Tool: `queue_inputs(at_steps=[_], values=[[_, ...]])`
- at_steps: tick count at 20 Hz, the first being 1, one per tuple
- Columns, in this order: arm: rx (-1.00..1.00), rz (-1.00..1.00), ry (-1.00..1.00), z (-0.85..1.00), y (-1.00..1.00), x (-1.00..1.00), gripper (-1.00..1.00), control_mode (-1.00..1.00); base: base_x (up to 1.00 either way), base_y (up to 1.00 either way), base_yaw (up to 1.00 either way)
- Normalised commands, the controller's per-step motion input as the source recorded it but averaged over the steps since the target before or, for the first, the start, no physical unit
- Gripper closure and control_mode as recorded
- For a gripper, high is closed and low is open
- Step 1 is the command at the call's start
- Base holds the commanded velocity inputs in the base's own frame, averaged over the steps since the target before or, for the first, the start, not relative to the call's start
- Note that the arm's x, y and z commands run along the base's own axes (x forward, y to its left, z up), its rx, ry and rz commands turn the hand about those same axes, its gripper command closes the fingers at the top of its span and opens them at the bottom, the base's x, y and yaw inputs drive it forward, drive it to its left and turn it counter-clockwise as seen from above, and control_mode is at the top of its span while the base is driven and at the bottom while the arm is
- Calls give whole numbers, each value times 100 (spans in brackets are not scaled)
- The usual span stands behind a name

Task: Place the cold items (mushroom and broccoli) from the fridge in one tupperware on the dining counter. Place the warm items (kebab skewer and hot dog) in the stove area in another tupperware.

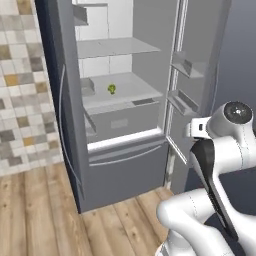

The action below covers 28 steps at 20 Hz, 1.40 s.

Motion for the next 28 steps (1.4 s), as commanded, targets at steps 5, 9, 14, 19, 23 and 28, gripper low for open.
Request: queue_inputs(at_steps=[5,9,14,19,23,28], values=[[0,0,0,0,0,0,-100,100,100,5,0],[0,0,0,0,0,0,-100,100,100,0,2],[0,0,0,0,0,0,-100,100,100,0,3],[0,0,0,0,0,0,-100,100,98,0,4],[0,1,1,0,0,29,-100,-100,41,0,2],[15,9,-2,-16,-2,5,-100,-100,0,0,0]])
